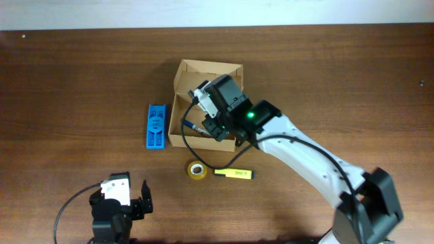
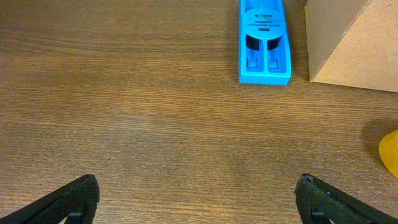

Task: Pack container
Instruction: 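Lift the black marker into the box and open the right gripper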

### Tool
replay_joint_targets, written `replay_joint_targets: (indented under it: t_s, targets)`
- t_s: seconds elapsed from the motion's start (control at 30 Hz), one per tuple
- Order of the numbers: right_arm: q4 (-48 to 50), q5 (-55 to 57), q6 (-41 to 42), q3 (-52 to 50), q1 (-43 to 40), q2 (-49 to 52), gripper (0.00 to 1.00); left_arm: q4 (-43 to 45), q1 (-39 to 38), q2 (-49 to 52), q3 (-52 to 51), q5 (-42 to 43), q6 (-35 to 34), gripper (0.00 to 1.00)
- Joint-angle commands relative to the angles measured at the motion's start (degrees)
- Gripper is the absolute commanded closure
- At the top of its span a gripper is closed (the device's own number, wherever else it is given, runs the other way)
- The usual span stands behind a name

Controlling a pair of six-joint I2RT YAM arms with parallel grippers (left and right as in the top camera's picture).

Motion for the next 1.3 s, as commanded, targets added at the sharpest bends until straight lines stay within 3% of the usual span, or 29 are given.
replay_joint_targets:
  t_s: [0.0, 0.3, 0.6, 0.77, 0.87, 0.9, 0.97, 1.07, 1.27]
  targets:
    - [1.2, 1.3, -2.8, 1.0, 0.2, 3.2, 0.85, 0.1, -0.2, -0.3, -0.4, -0.5, 1.1, 0.0]
    - [2.2, 1.3, -3.9, 1.0, 0.2, 7.1, 0.85, 0.1, -0.2, -0.3, -0.4, -0.5, 1.1, 0.0]
    - [2.3, 1.3, -4.1, 1.1, 0.2, 7.1, 0.73, 0.1, -0.2, -0.3, -0.4, -0.5, 1.1, 0.0]
    - [1.5, 1.3, -4.1, 1.5, 0.2, 4.8, 0.54, 0.1, -0.2, -0.3, -0.4, -0.5, 1.1, 0.0]
    - [-1.4, 1.4, -4.1, 3.3, 0.2, 2.7, 0.18, 0.1, -0.2, -0.3, -0.4, -0.5, 1.1, 0.0]
    - [-2.2, 1.4, -4.1, 3.8, 0.2, 2.0, 0.09, 0.1, -0.2, -0.3, -0.4, -0.5, 1.1, 0.0]
    - [-4.4, 1.1, -3.5, 4.8, 0.2, 0.5, 0.0, 0.1, -0.2, -0.3, -0.4, -0.5, 1.1, 0.0]
    - [-12.3, 0.9, -3.3, 7.1, 0.2, -2.2, 0.0, 0.1, -0.2, -0.3, -0.4, -0.5, 1.1, 0.0]
    - [-21.6, -2.7, -11.0, 7.0, 0.2, -13.5, 0.0, 0.1, -0.2, -0.3, -0.4, -0.5, 1.1, 0.0]
